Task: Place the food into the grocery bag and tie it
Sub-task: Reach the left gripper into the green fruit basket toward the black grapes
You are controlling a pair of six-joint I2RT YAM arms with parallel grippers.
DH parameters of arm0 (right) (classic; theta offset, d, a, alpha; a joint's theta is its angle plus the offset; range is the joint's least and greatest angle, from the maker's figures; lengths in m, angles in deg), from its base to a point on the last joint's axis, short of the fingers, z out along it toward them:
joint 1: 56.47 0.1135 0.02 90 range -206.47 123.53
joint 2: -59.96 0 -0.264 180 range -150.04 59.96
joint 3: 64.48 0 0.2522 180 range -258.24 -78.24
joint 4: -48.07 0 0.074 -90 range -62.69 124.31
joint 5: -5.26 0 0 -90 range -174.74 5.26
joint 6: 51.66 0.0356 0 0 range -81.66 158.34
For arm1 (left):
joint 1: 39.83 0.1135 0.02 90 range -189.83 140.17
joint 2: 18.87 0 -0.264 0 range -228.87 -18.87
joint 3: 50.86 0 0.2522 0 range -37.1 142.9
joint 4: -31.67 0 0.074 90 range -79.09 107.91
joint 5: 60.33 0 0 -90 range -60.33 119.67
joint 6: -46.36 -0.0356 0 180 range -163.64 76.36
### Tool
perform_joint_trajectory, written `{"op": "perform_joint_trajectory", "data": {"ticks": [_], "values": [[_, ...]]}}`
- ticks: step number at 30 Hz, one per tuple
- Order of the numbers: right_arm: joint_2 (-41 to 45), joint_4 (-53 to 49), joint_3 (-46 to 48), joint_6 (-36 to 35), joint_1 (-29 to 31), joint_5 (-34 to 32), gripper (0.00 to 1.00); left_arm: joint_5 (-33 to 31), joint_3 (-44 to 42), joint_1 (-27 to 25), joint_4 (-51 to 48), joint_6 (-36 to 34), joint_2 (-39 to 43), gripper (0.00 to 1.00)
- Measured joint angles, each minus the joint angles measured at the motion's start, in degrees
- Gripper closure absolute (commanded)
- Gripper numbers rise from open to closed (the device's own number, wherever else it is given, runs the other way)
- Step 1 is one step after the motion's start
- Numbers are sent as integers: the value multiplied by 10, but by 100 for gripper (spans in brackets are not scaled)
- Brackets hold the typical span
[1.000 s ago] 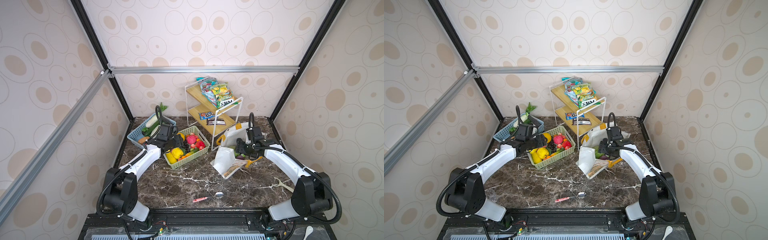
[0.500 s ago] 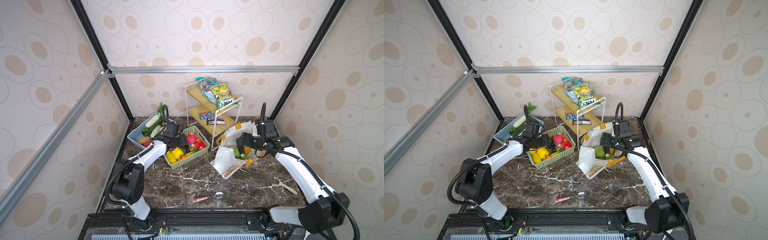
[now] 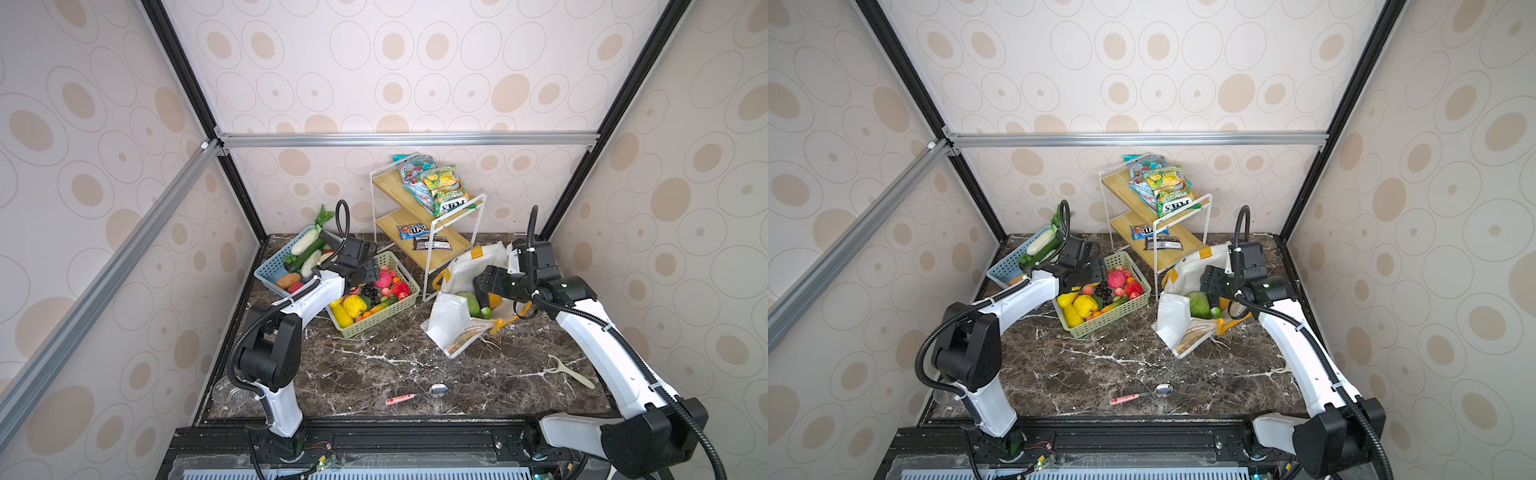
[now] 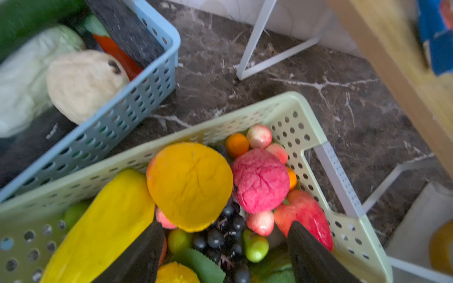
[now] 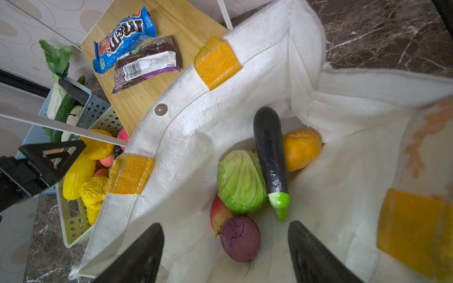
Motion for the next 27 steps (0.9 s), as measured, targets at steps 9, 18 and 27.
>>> {"op": "perform_joint_trajectory", "data": {"ticks": [9, 18, 27], "values": [[2, 2, 3, 1, 2, 2, 18, -51, 75, 1, -18, -12, -96, 19], [7, 7, 12, 1, 2, 3, 18, -70, 91, 4, -36, -15, -120, 29], [7, 15, 24, 4, 3, 12, 17, -79, 91, 4, -37, -18, -118, 45]]}}
